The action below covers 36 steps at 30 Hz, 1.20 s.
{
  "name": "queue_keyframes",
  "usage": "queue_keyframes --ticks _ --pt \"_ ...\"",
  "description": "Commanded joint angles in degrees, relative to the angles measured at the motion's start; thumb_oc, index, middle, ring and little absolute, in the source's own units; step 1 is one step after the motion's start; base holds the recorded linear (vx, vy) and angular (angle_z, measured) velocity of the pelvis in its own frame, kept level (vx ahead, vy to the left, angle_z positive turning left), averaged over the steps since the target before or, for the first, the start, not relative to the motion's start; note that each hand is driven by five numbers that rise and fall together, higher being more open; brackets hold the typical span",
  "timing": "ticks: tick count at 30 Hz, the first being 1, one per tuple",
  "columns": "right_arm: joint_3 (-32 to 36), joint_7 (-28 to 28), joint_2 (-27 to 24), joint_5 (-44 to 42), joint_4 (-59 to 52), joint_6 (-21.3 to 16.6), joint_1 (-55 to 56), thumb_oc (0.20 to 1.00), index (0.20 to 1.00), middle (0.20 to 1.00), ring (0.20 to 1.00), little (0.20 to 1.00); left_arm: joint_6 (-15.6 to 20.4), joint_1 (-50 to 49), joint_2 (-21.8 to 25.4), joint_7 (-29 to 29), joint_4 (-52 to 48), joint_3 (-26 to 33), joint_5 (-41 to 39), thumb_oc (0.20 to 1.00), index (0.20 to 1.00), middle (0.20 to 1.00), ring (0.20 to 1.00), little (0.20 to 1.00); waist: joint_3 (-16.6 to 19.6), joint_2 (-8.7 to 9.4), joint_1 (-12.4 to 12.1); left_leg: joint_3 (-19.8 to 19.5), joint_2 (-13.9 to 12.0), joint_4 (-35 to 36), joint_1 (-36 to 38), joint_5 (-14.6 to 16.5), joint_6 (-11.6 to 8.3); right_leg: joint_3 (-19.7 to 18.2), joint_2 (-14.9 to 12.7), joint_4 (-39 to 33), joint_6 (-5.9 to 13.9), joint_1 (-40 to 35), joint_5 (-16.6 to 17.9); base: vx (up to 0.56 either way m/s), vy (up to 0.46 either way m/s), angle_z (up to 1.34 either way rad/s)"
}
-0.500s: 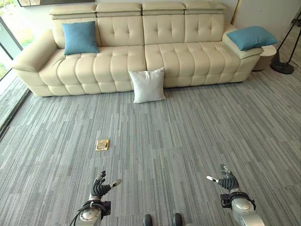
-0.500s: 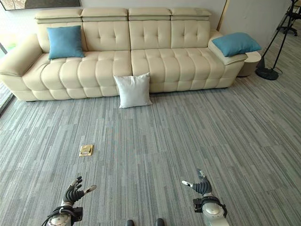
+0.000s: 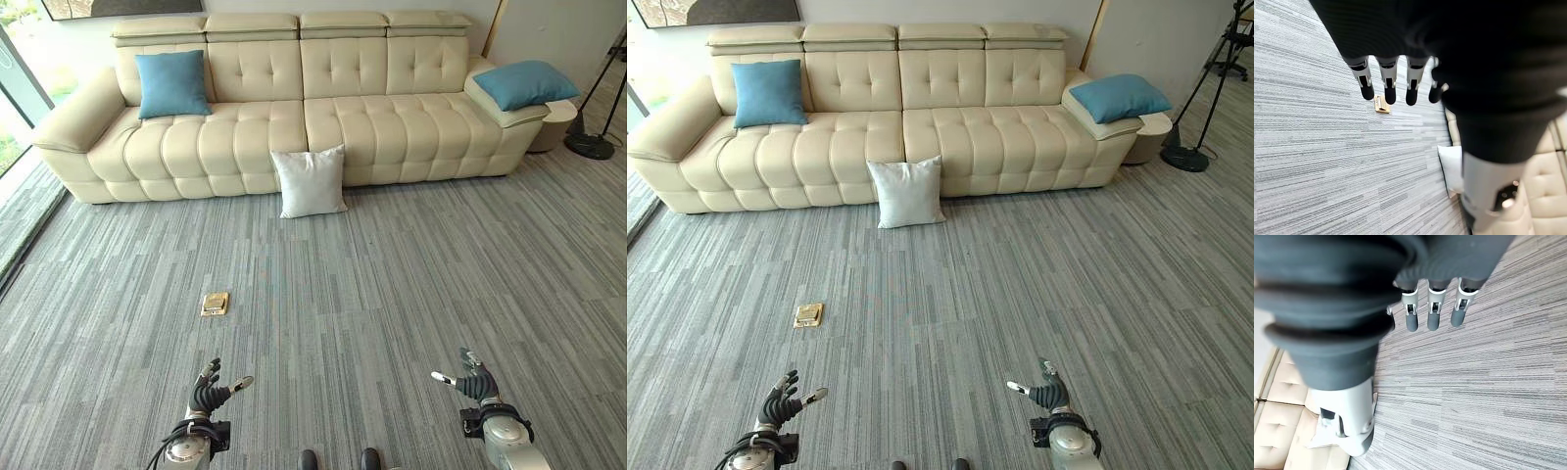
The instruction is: Pick up all the scattered cushions and arrange them neatly on the sofa.
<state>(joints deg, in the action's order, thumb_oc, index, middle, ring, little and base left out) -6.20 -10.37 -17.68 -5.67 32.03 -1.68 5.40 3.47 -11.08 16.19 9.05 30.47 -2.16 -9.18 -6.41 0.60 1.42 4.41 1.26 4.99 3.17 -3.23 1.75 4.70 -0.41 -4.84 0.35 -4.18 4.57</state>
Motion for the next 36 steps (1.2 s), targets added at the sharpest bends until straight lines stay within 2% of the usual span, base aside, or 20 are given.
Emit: queue_keyframes --ticks 1,12,16,18,19,20,22,23,24,27,29,33,36 --pt "-0.7 0.0 0.0 -0.9 -0.8 -0.8 -1.7 1.0 1.0 1.0 1.0 1.0 1.6 2.6 0.9 0.4 1.1 -0.1 -1.7 1.0 1.0 1.0 1.0 1.0 0.3 0.37 0.2 1.2 -4.7 0.0 1.1 3.4 -5.41 0.0 -5.2 -0.2 7.06 -0.7 -5.3 0.0 0.0 0.0" --pt "-1.3 1.2 0.4 -3.2 -1.0 -1.0 -2.2 1.0 1.0 1.0 1.0 1.0 1.2 2.6 1.3 0.3 1.1 0.5 -1.8 1.0 1.0 1.0 1.0 1.0 -0.2 0.63 0.1 1.2 -4.5 0.0 1.1 3.8 -5.34 0.1 -5.4 -0.2 7.22 -0.7 -5.3 0.0 0.0 0.0" --pt "-0.9 1.1 -0.7 -2.6 -2.9 -1.3 -2.5 1.0 1.0 1.0 1.0 1.0 0.4 2.4 2.7 0.7 0.9 1.4 1.3 1.0 1.0 1.0 1.0 1.0 -1.3 1.48 -0.8 1.2 -4.2 0.0 -0.1 3.9 -4.85 0.1 -5.6 -0.2 7.63 0.3 -5.1 0.03 0.079 -0.02" --pt "-1.1 0.7 -0.5 -1.8 -2.7 -1.0 -3.1 1.0 1.0 1.0 1.0 1.0 0.1 3.4 2.3 1.5 5.2 1.8 0.3 1.0 1.0 1.0 1.0 1.0 -1.1 2.34 -1.3 0.8 -3.5 0.0 0.1 4.5 -4.12 0.4 -6.3 0.8 8.02 0.1 -5.4 0.07 0.173 0.0" --pt "-1.2 0.6 -0.4 -1.6 -2.7 -0.9 -3.2 1.0 1.0 1.0 1.0 1.0 0.1 3.7 2.4 1.6 5.2 1.6 0.1 1.0 1.0 1.0 1.0 1.0 -1.2 2.43 -1.3 0.7 -3.3 0.0 0.1 4.6 -3.84 0.3 -6.6 2.3 8.13 0.6 -5.7 0.02 0.22 0.09" --pt "-1.5 0.3 -0.5 -1.1 -3.4 -0.8 -3.3 1.0 1.0 1.0 1.0 1.0 0.1 4.3 2.8 1.9 4.7 1.2 -0.6 1.0 1.0 1.0 1.0 1.0 -2.0 2.39 -1.4 0.5 -2.9 0.0 0.5 5.1 -2.9 -0.4 -7.1 8.1 8.59 3.4 -6.4 -0.03 0.232 0.05" --pt "-2.7 1.0 -0.3 0.5 -4.9 -0.1 -3.4 1.0 1.0 1.0 1.0 1.0 -0.2 4.2 3.1 2.1 5.2 1.4 -0.3 1.0 1.0 1.0 1.0 1.0 -4.4 1.42 -0.7 1.4 -2.7 0.0 3.2 6.3 -1.83 -0.7 -6.5 23.4 9.64 12.3 -2.9 0.09 0.254 -0.2" --pt "-2.8 0.9 -0.5 0.5 -5.1 -0.1 -3.5 1.0 1.0 1.0 1.0 1.0 -0.1 4.2 3.1 1.9 5.4 1.4 -0.3 1.0 1.0 1.0 1.0 1.0 -4.7 1.23 -0.5 1.7 -2.7 0.0 3.8 6.8 -1.88 0.0 -6.0 23.5 9.03 14.2 -3.2 0.29 0.12 -0.22" --pt "-2.6 0.5 -1.0 0.6 -4.6 0.2 -3.6 1.0 1.0 1.0 1.0 1.0 -0.1 4.3 3.2 1.7 4.0 1.3 -0.8 1.0 1.0 1.0 1.0 1.0 -5.6 1.08 0.3 1.6 -1.7 0.0 5.2 7.9 -2.03 3.0 -4.6 17.1 8.1 16.9 -3.0 0.27 0.006 -0.08" --pt "-1.9 -0.1 -1.1 1.2 -4.0 0.7 -2.3 1.0 1.0 1.0 1.0 1.0 0.1 5.3 2.9 1.7 2.8 1.1 -1.1 1.0 1.0 1.0 1.0 1.0 -6.2 1.28 2.1 -0.4 -0.9 0.0 7.8 10.4 -2.41 4.3 -3.0 9.9 8.43 17.9 -1.4 0.32 -0.08 0.38" --pt "-1.6 -0.3 -1.0 0.8 -3.2 0.4 -1.6 1.0 1.0 1.0 1.0 1.0 0.3 5.6 2.6 1.5 2.6 0.8 -0.9 1.0 1.0 1.0 1.0 1.0 -5.4 1.37 2.5 -1.0 -0.7 0.0 8.8 11.5 -2.67 4.3 -2.8 8.5 7.55 16.2 -1.5 0.31 -0.136 0.45" --pt "-0.8 -0.2 -1.6 -0.5 -2.8 -0.3 -1.5 1.0 1.0 1.0 1.0 1.0 0.3 6.1 2.1 1.4 1.1 0.3 -2.0 1.0 1.0 1.0 1.0 1.0 -3.9 0.45 3.4 -0.8 -3.2 -1.2 10.0 12.1 -4.26 4.5 -2.0 8.8 5.61 14.0 -2.9 0.29 -0.175 0.49" --pt "-0.4 -0.3 -2.6 -1.6 -2.7 -0.8 -1.9 1.0 1.0 1.0 1.0 1.0 0.4 6.8 1.8 1.4 1.1 0.0 -3.0 1.0 1.0 1.0 1.0 1.0 -4.0 0.14 3.8 -1.0 -4.7 -8.9 7.2 9.9 -6.06 4.6 -1.5 8.7 4.04 12.0 -4.3 0.18 -0.143 0.34"
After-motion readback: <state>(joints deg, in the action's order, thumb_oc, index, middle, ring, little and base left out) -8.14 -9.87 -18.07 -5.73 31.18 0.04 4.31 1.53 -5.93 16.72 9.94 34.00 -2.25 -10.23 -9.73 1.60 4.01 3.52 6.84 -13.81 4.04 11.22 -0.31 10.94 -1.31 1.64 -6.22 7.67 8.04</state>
